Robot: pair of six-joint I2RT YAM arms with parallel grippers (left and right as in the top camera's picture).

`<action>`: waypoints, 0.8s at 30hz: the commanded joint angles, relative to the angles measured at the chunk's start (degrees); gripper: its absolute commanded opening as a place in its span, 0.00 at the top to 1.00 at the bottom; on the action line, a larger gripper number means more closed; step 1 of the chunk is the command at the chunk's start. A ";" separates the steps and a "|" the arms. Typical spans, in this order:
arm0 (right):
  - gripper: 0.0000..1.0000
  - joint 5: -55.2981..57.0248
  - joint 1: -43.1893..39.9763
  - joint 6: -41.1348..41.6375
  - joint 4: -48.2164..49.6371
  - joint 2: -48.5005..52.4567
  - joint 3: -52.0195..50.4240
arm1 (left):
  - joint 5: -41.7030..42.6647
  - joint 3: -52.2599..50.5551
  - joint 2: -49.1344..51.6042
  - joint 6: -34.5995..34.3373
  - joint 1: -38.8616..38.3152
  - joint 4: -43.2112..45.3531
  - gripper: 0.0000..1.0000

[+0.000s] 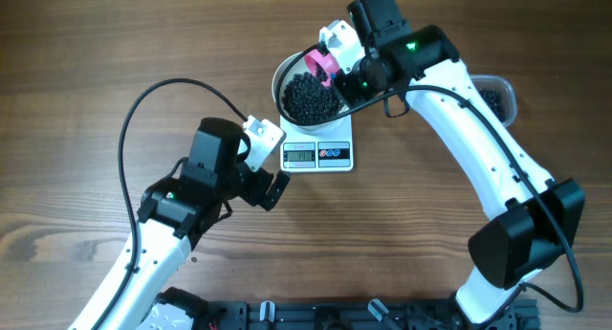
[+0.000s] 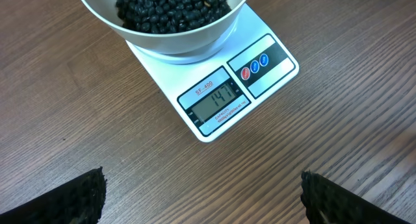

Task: Scoop item into bowl and weigh 150g on scale
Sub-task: 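Tip the scoop slowly to pour beans into the bowl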

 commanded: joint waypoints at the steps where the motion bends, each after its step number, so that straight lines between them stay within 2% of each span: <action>1: 0.96 0.52 0.24 -0.90 0.44 -1.14 1.53 | 0.28 -0.22 0.17 0.50 0.24 0.02 0.00; 24: 0.96 0.59 0.50 -1.16 1.31 -1.14 1.53 | 0.28 -0.22 0.17 0.50 0.24 0.02 0.00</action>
